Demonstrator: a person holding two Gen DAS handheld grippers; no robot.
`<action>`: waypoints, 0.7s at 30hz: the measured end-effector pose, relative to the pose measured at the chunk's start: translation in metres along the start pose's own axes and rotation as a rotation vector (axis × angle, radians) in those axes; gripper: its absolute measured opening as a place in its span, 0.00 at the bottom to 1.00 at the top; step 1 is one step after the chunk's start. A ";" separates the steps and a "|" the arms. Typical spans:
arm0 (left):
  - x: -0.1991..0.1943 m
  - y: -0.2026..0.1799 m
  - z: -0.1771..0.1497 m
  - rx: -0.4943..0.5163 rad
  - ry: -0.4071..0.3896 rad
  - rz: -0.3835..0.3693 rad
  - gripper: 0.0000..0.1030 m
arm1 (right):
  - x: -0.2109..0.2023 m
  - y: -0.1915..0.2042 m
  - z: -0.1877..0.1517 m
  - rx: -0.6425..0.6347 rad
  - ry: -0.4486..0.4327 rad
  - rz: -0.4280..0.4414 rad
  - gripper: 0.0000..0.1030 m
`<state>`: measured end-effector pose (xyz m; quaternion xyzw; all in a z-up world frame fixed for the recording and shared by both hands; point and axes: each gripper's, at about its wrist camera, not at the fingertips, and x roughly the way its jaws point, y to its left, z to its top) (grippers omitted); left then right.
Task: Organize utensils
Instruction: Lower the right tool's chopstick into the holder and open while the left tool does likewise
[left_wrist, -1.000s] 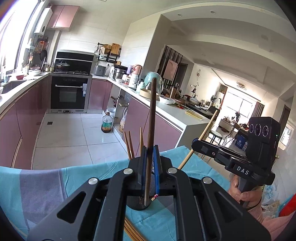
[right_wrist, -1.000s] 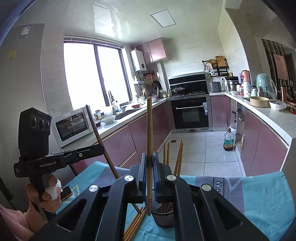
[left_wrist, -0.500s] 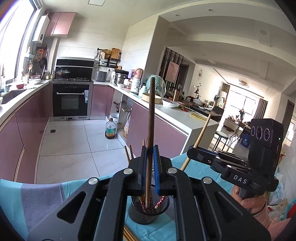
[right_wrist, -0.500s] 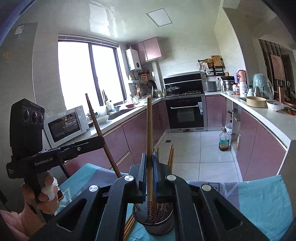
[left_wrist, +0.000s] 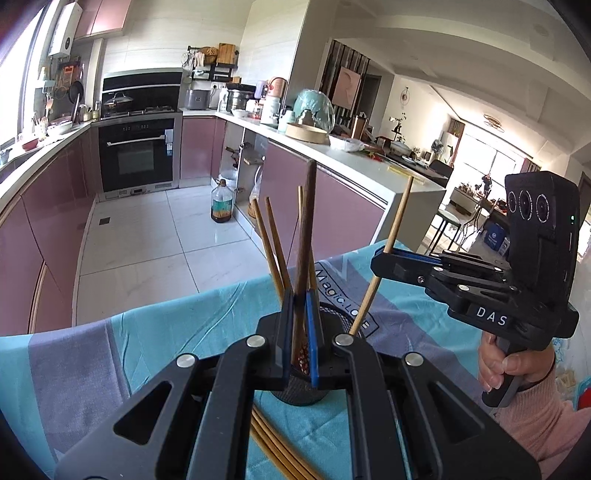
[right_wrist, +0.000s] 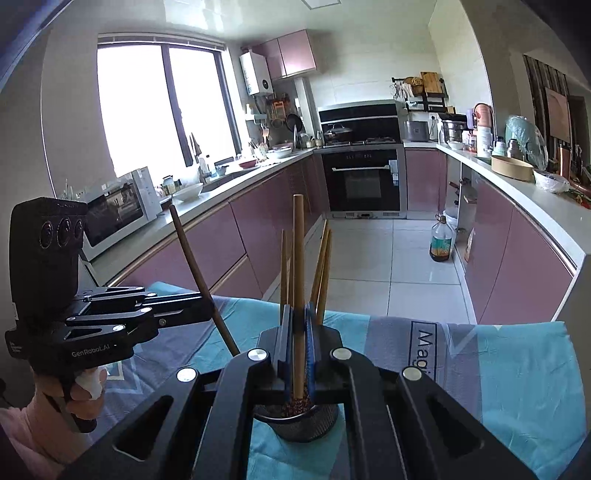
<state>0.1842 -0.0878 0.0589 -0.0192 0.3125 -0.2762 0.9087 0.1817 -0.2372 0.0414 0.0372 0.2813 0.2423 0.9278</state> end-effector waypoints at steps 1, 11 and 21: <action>0.003 0.001 -0.001 -0.002 0.013 -0.003 0.07 | 0.003 0.001 0.000 0.002 0.011 -0.001 0.05; 0.030 0.020 0.006 -0.042 0.048 0.026 0.09 | 0.023 -0.007 0.004 0.045 0.035 -0.024 0.06; 0.034 0.036 -0.006 -0.096 0.035 0.056 0.31 | 0.020 -0.017 -0.003 0.094 0.013 -0.033 0.15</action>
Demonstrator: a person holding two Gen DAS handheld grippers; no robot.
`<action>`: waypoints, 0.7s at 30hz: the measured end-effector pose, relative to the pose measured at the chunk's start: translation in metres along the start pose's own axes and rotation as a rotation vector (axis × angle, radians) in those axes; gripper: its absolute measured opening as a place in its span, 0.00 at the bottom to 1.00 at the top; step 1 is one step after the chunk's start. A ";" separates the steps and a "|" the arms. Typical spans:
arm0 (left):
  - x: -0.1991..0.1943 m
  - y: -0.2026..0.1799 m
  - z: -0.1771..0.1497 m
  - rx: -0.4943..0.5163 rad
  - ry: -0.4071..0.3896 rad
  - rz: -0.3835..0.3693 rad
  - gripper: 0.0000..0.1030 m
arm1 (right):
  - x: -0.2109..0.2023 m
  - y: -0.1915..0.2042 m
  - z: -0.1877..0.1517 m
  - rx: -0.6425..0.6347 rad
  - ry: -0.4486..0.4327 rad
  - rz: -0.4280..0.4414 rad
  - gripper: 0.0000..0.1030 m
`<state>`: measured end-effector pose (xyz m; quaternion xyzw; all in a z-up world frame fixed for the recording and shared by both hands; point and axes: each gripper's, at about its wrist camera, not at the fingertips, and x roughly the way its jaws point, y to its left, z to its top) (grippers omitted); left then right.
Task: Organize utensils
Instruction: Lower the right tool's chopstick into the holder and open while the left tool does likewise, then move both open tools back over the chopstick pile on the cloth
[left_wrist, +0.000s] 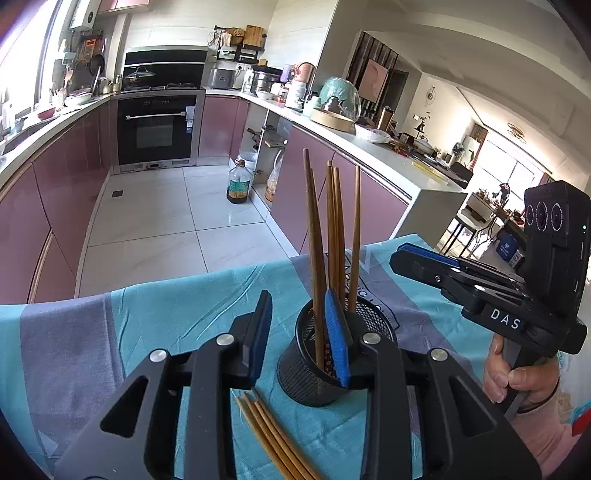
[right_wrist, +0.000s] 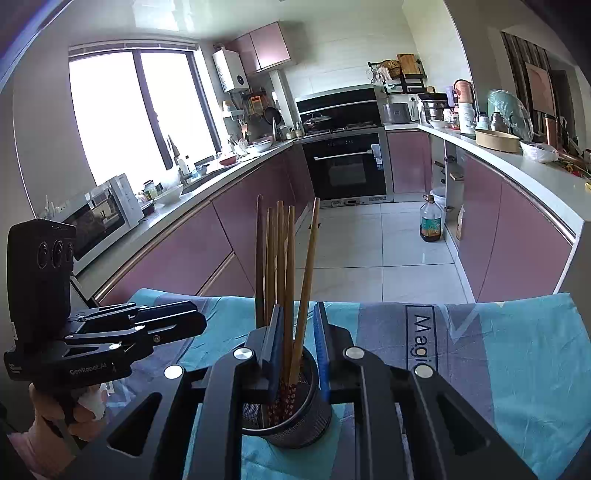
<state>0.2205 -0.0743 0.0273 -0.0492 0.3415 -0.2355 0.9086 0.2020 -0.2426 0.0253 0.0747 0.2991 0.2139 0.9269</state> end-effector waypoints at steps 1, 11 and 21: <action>-0.002 0.001 -0.003 0.000 -0.007 0.002 0.32 | -0.001 -0.001 -0.001 0.000 0.000 0.003 0.15; -0.039 0.003 -0.030 0.033 -0.083 0.056 0.50 | -0.031 0.030 -0.024 -0.057 -0.028 0.098 0.23; -0.051 0.017 -0.079 0.008 -0.035 0.102 0.57 | -0.023 0.062 -0.076 -0.105 0.089 0.166 0.27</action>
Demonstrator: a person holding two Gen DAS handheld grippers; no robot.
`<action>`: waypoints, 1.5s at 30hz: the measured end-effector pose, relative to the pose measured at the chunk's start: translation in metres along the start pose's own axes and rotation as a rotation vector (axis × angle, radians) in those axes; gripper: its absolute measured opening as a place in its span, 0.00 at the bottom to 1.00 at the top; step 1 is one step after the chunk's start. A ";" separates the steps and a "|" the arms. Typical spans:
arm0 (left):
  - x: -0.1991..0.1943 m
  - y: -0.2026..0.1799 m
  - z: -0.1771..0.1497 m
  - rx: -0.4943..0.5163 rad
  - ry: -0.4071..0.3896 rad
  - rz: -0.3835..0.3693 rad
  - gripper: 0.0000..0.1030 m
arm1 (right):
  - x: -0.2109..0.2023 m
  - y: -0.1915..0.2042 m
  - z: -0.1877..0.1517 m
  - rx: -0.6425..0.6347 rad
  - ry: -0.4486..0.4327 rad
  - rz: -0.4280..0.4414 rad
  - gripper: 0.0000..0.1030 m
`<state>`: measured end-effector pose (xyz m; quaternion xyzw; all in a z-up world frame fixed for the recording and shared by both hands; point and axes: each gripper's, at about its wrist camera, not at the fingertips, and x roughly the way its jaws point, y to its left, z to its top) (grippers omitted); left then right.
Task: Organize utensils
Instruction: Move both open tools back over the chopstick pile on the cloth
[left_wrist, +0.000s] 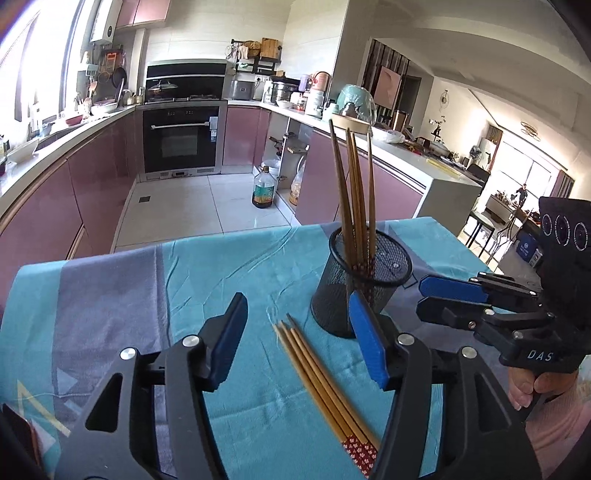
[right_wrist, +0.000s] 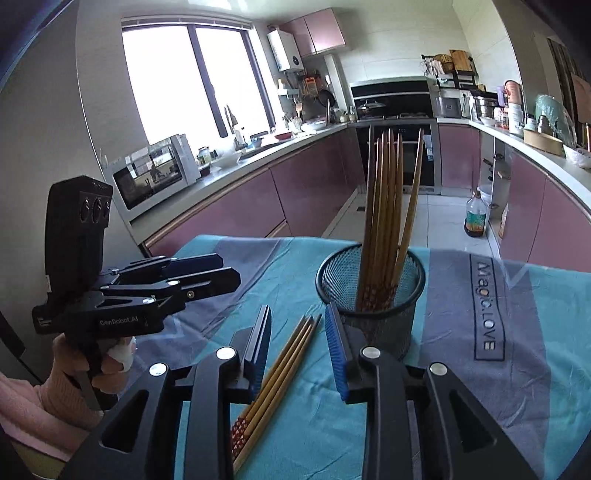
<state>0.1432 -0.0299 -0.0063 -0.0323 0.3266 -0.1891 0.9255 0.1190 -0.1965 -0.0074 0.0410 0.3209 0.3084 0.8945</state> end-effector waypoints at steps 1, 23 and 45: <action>0.001 0.002 -0.005 -0.011 0.010 0.005 0.58 | 0.005 0.000 -0.006 0.009 0.022 0.007 0.27; 0.035 0.007 -0.072 -0.048 0.172 0.035 0.60 | 0.070 0.021 -0.058 -0.003 0.240 -0.074 0.26; 0.059 -0.002 -0.083 0.010 0.238 0.051 0.60 | 0.074 0.027 -0.060 -0.051 0.267 -0.133 0.26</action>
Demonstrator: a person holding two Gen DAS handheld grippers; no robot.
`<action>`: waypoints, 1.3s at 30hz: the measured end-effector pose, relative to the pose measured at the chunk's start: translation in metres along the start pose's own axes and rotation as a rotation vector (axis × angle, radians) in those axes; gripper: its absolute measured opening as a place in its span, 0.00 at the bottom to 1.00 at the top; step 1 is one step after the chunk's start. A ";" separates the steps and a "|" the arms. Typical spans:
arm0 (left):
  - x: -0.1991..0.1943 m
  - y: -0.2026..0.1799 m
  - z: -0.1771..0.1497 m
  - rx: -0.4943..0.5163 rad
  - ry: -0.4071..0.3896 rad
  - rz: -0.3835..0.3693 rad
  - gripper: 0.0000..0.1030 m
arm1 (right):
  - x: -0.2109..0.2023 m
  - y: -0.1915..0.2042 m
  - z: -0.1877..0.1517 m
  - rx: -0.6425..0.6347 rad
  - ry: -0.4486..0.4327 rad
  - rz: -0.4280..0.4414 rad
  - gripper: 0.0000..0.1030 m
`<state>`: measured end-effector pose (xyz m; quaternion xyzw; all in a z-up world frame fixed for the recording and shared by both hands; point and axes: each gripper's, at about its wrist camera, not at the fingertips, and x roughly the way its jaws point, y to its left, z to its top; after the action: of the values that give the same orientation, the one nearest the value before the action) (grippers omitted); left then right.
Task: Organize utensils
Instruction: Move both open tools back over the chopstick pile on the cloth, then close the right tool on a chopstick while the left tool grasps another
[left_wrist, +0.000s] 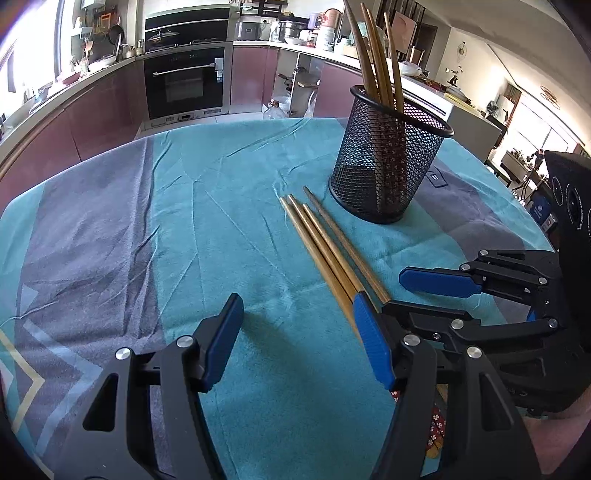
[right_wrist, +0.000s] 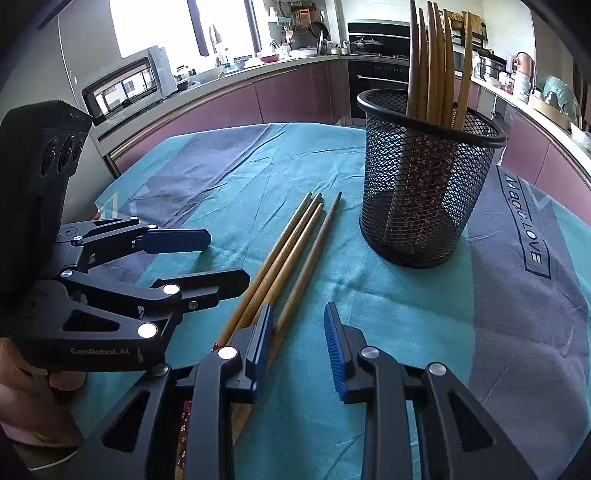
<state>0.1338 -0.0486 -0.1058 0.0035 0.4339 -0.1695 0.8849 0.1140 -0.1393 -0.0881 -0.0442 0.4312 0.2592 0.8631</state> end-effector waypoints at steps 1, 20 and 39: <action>0.001 -0.001 0.000 0.004 0.002 0.002 0.60 | 0.000 -0.001 0.000 0.004 -0.002 0.003 0.26; 0.009 -0.007 0.002 0.080 0.024 0.065 0.46 | -0.008 -0.012 -0.008 0.029 -0.011 0.037 0.26; 0.007 0.014 0.007 0.015 0.026 0.042 0.32 | 0.011 -0.016 0.015 0.034 -0.013 0.015 0.17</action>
<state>0.1474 -0.0380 -0.1089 0.0215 0.4439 -0.1539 0.8825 0.1382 -0.1446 -0.0893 -0.0248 0.4303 0.2586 0.8645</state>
